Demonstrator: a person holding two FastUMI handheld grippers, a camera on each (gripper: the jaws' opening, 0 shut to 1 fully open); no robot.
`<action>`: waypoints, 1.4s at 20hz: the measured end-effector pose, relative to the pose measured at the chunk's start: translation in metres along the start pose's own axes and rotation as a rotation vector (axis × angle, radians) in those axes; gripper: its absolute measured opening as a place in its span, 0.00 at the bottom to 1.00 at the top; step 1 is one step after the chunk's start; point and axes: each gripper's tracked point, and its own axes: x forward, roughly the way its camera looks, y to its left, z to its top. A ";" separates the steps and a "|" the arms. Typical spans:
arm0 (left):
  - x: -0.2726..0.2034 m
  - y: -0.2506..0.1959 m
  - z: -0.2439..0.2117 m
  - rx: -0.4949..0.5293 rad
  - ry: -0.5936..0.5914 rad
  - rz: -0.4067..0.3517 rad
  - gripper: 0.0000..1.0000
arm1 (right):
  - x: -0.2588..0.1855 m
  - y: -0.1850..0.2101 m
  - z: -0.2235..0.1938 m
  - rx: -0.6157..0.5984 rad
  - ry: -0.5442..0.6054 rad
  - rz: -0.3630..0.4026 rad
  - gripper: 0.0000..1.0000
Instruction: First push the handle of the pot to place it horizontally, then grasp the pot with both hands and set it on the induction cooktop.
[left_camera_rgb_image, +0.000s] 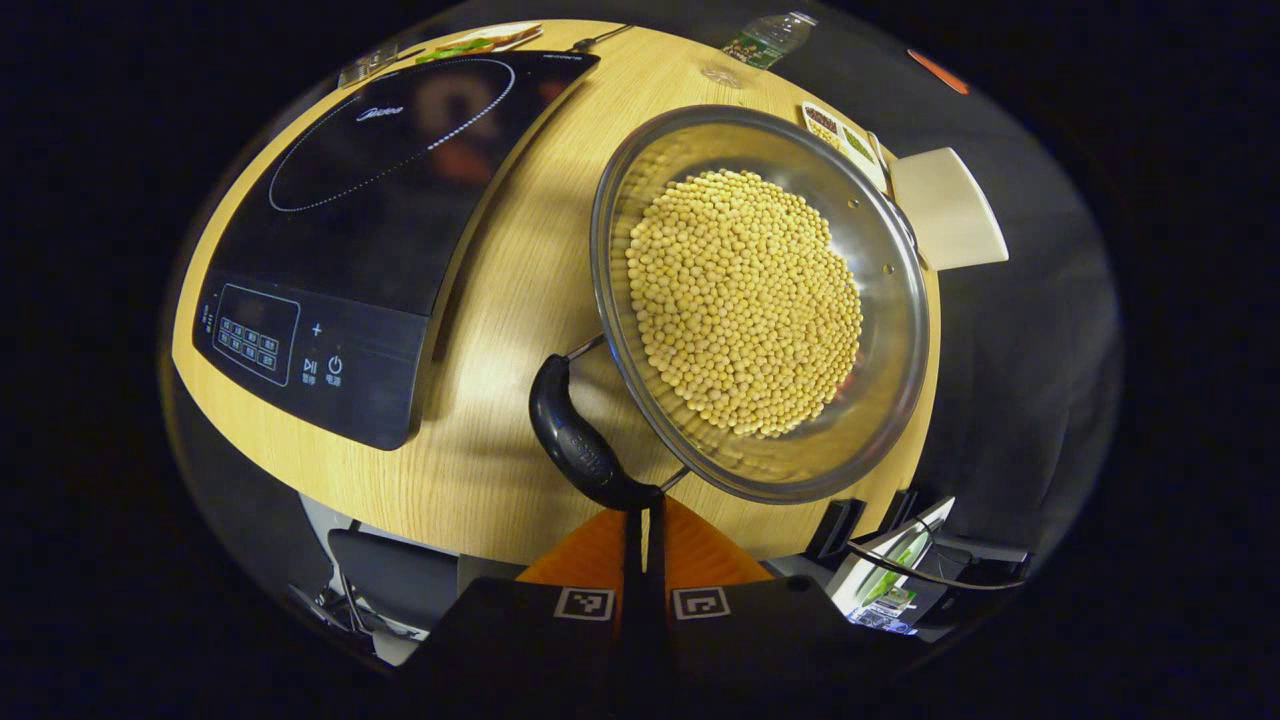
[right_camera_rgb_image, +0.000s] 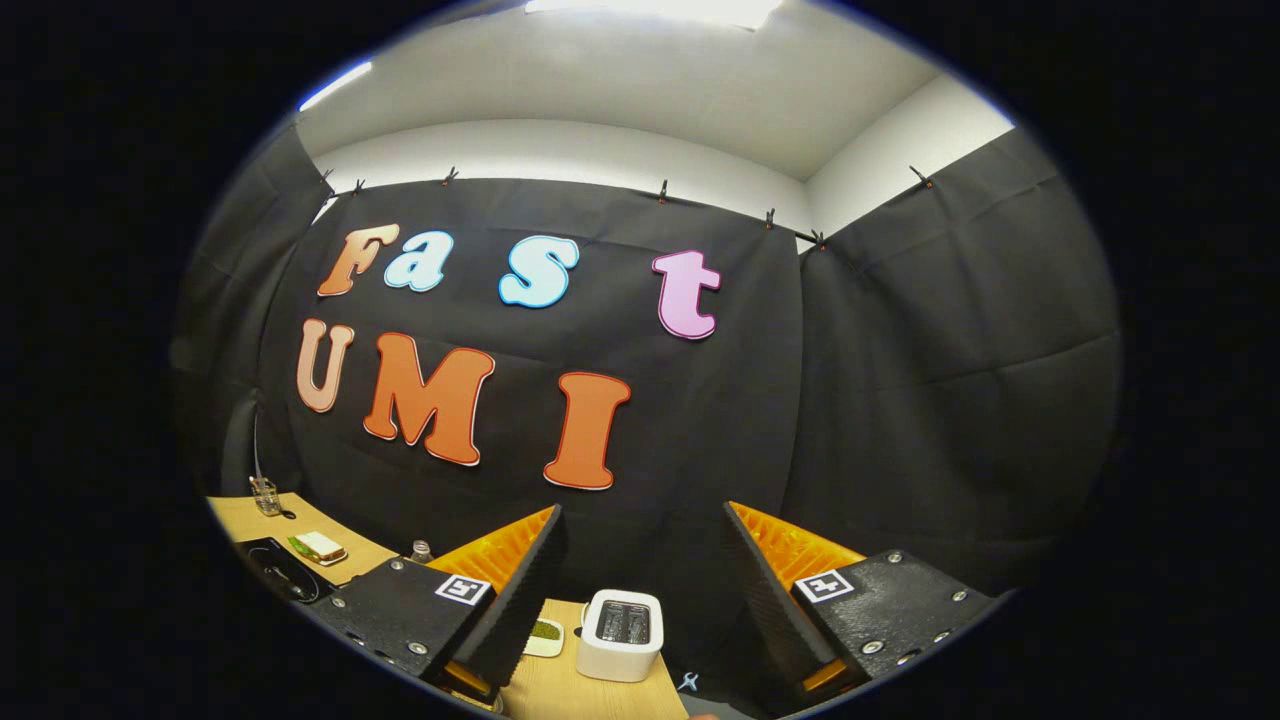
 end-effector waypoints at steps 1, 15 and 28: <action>0.000 0.001 0.002 0.008 0.003 0.003 0.08 | 0.000 0.000 0.001 -0.002 -0.001 -0.006 0.95; -0.003 0.041 0.062 0.173 -0.112 0.179 0.08 | -0.005 0.013 -0.012 -0.002 0.030 -0.024 0.95; -0.004 0.056 0.147 0.333 -0.299 0.255 0.08 | -0.003 0.047 -0.043 0.004 0.129 0.008 0.95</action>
